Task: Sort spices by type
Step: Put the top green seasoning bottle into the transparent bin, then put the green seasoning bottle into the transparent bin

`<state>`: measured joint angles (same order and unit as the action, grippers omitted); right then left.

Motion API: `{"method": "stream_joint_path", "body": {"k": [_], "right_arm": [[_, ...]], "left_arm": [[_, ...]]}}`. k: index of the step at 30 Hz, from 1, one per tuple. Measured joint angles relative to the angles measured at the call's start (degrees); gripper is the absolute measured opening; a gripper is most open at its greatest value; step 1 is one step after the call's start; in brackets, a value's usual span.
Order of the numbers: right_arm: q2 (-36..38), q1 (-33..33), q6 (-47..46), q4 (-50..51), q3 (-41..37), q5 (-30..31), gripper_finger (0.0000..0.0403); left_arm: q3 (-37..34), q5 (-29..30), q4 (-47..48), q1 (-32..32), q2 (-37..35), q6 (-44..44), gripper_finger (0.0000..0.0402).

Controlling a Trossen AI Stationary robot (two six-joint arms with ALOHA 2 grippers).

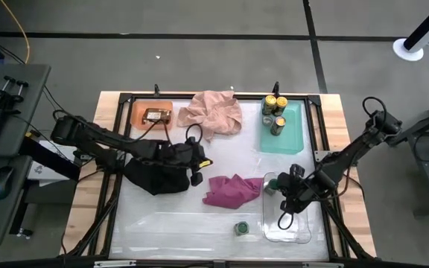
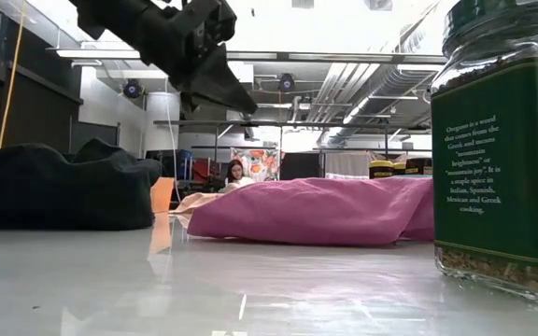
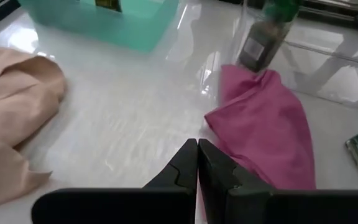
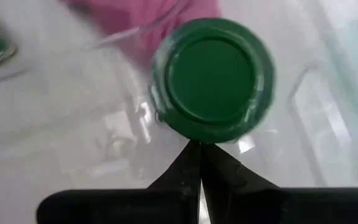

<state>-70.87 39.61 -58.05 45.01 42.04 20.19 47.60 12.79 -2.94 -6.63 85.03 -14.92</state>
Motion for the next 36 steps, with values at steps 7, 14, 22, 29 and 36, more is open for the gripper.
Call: {"method": "stream_joint_path", "body": {"k": [7,14,22,29,36], "right_arm": [[0.00,-3.30,3.66,0.19,0.00,2.72,0.0001],[1.41,-3.63,2.09,5.16,1.57,-2.36,0.0001],[5.86,1.13,-0.33,6.09,11.93,0.42,0.0000],[-0.57,-1.40,14.01,-19.28,18.78,2.50,0.0037],[-16.80,-3.75,31.62,-11.54,37.17,-5.25,0.0173]], "left_arm": [[0.02,0.03,-1.08,-0.35,-0.02,0.05,0.0000],[0.02,-1.17,-2.74,-0.14,-2.50,3.18,0.0000],[0.04,0.72,3.69,0.67,-11.35,3.88,0.0000],[0.08,3.02,12.56,-0.81,-13.85,-2.52,0.0000],[0.06,3.00,15.40,-3.70,-13.81,-3.73,0.0000]]}}
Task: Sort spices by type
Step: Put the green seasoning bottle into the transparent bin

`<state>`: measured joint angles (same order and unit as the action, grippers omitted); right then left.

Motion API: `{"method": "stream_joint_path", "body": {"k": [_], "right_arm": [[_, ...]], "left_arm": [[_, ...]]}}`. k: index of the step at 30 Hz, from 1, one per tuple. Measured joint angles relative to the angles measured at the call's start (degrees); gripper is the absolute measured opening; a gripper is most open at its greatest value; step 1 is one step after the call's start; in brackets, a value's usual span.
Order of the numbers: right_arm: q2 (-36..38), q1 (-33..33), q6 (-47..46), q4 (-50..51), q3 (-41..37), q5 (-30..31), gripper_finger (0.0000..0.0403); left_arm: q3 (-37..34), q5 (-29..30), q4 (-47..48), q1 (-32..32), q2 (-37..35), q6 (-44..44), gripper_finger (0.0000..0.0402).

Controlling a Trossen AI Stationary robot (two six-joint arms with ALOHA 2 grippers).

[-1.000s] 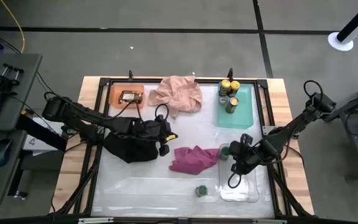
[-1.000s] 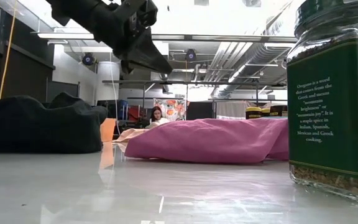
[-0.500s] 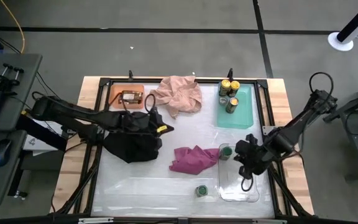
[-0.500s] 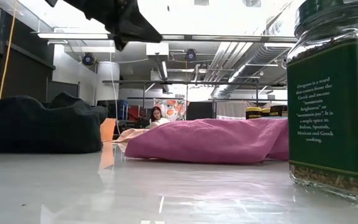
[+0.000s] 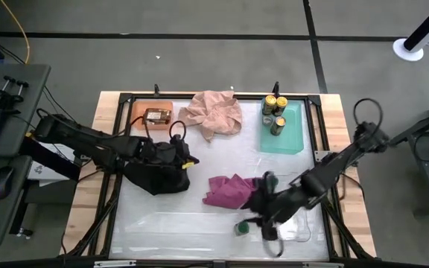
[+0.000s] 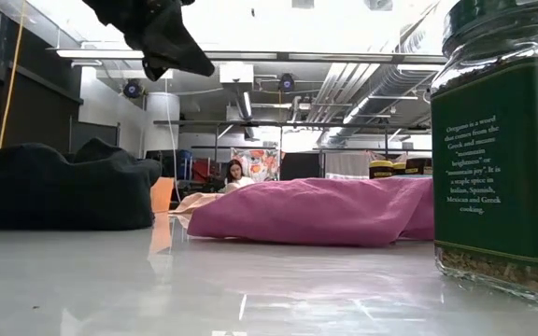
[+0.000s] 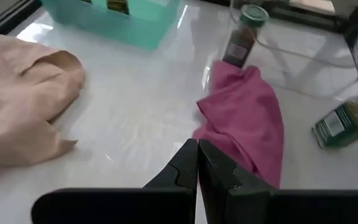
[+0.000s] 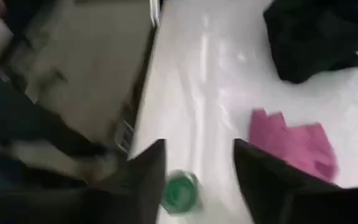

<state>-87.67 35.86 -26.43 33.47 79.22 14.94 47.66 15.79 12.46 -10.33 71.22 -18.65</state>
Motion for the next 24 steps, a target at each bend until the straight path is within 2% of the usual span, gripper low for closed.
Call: {"method": "stream_joint_path", "body": {"k": [4,7,10,14,17,24], "right_arm": [[-9.56,0.02,1.98,12.98,10.45,1.16,0.0258],[-15.82,-0.30,-0.75,17.17,16.26,0.87,0.0307],[-21.11,-0.71,-0.26,18.77,21.10,-4.37,0.0337],[-26.28,-0.68,-0.61,22.19,26.46,-9.68,0.0350],[-28.01,-0.63,-0.51,24.84,28.70,-10.54,0.0350],[-28.29,-0.70,-0.51,26.53,25.26,-10.04,0.0350]], "left_arm": [[0.02,-1.45,0.08,-1.03,0.00,3.73,0.0000],[0.00,-5.06,0.22,-1.20,0.00,6.18,0.0000],[0.02,-6.73,0.19,-1.71,0.00,7.68,0.0000],[0.00,-6.88,0.21,-2.37,0.00,8.29,0.0000],[0.00,-6.88,0.16,-3.03,0.00,8.32,0.0000],[0.00,-6.71,0.00,-3.40,0.00,8.25,0.0000]]}}
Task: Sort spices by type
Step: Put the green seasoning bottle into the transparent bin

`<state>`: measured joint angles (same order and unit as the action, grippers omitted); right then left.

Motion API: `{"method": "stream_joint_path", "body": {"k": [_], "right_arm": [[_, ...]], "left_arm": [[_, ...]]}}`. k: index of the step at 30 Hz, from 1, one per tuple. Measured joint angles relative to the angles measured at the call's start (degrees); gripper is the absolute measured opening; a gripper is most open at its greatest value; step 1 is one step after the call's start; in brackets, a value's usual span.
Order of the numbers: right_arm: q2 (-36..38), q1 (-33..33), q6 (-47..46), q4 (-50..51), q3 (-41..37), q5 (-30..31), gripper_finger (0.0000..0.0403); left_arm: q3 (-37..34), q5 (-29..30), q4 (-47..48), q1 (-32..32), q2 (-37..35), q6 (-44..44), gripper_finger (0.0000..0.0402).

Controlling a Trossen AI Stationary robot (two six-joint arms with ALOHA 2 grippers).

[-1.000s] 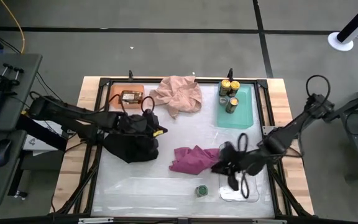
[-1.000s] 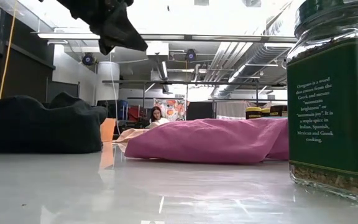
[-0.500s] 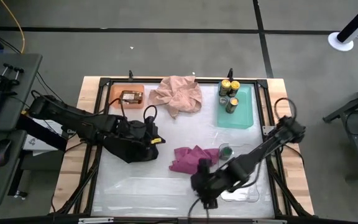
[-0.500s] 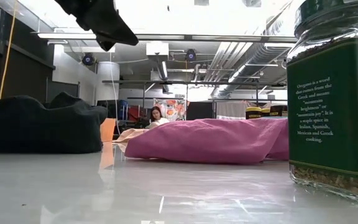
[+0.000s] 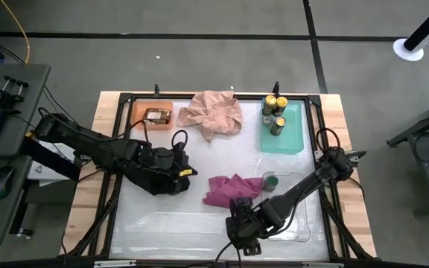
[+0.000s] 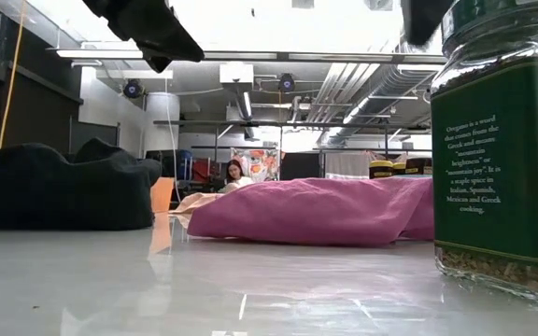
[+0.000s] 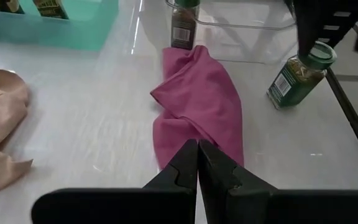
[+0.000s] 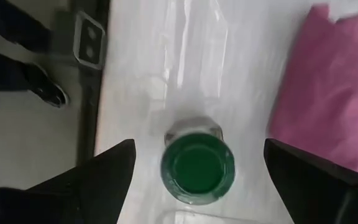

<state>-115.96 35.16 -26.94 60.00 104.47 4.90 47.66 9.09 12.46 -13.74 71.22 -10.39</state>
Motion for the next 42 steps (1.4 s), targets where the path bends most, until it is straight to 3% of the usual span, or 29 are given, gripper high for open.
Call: {"method": "stream_joint_path", "body": {"k": [15,20,26,27,31,38,42], "right_arm": [[0.00,0.02,3.45,-6.65,-9.77,-0.20,0.0341],[0.00,0.02,3.63,-8.07,-10.99,0.47,0.0294],[0.00,0.02,3.34,-8.27,-11.00,0.73,0.0191],[0.00,0.02,2.64,-7.71,-10.61,0.71,0.0190],[1.36,-0.39,0.29,-0.83,-5.75,1.58,0.0190],[12.67,0.56,-12.73,17.22,-0.96,11.01,0.0190],[18.51,3.93,-21.25,28.40,-2.65,8.83,0.0190]], "left_arm": [[0.00,1.27,-0.43,0.02,0.00,-1.93,0.0000],[0.00,1.90,-0.46,0.02,0.01,-2.51,0.0000],[0.00,2.23,-0.51,0.23,0.02,-2.51,0.0000],[0.00,2.23,-0.51,0.24,0.02,-2.49,0.0000],[0.00,2.25,-0.52,0.24,0.02,-2.49,0.0000],[-0.02,5.08,-0.54,0.24,0.02,-1.52,0.0000],[-0.02,5.53,-0.87,0.65,0.02,-1.42,0.0000]]}}
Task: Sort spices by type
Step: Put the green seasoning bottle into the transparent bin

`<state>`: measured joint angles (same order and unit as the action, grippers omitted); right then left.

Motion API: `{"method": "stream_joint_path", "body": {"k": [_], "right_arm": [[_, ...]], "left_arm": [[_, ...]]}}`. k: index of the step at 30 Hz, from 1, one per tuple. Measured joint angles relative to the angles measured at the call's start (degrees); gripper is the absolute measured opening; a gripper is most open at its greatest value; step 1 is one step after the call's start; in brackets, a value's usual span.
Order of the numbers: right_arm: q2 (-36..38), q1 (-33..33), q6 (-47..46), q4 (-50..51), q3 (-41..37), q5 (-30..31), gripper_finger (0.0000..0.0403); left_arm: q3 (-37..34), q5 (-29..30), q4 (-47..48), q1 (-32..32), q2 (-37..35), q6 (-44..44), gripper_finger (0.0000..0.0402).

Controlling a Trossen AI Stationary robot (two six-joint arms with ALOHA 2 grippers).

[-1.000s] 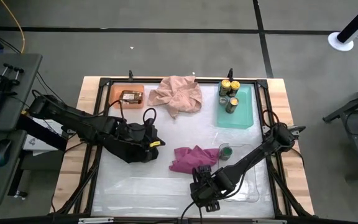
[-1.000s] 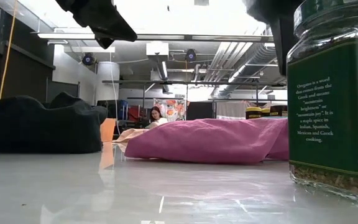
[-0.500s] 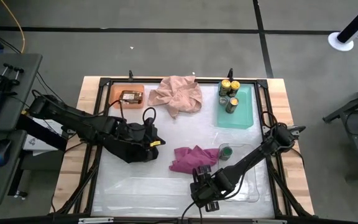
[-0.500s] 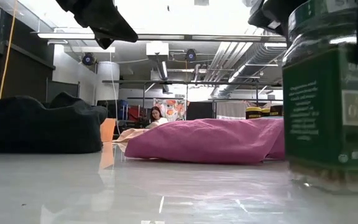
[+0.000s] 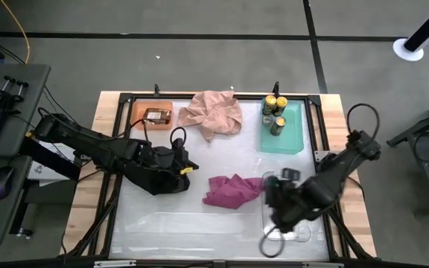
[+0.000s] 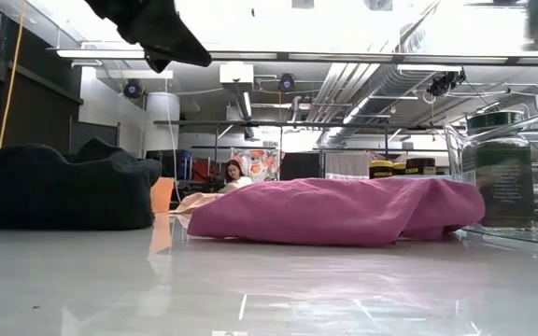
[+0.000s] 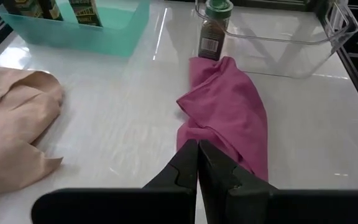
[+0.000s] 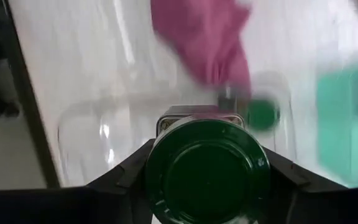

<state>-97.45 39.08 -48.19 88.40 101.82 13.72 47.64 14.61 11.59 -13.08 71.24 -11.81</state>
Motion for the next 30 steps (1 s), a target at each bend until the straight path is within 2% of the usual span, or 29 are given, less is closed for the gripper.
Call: {"method": "stream_joint_path", "body": {"k": [4,6,12,16,21,25,30], "right_arm": [[3.48,3.63,-4.15,1.35,-4.94,-5.48,0.0190],[4.88,4.82,-6.64,1.34,-8.88,-6.17,0.0190],[7.98,3.80,-9.35,-6.46,-23.56,-3.20,0.0190],[9.25,2.00,-7.39,-13.92,-30.10,-1.73,0.0190],[9.33,0.97,-3.58,-14.01,-33.79,0.02,0.0190],[9.35,0.67,-0.34,-14.34,-34.08,4.31,0.0190],[9.35,0.27,1.81,-15.15,-34.10,6.82,0.0190]], "left_arm": [[0.00,0.07,-0.79,0.33,0.00,0.00,0.0000],[0.00,0.08,-1.27,0.49,0.00,0.00,0.0000],[0.00,0.55,-1.66,0.74,0.00,-0.02,0.0000],[0.00,0.80,-1.66,0.74,0.00,-0.07,0.0000],[0.00,0.98,-1.62,0.74,0.00,-0.13,0.0000],[0.00,1.01,-1.62,0.74,0.00,-0.17,0.0000],[0.00,1.17,-1.59,0.74,0.00,-1.49,0.0000]]}}
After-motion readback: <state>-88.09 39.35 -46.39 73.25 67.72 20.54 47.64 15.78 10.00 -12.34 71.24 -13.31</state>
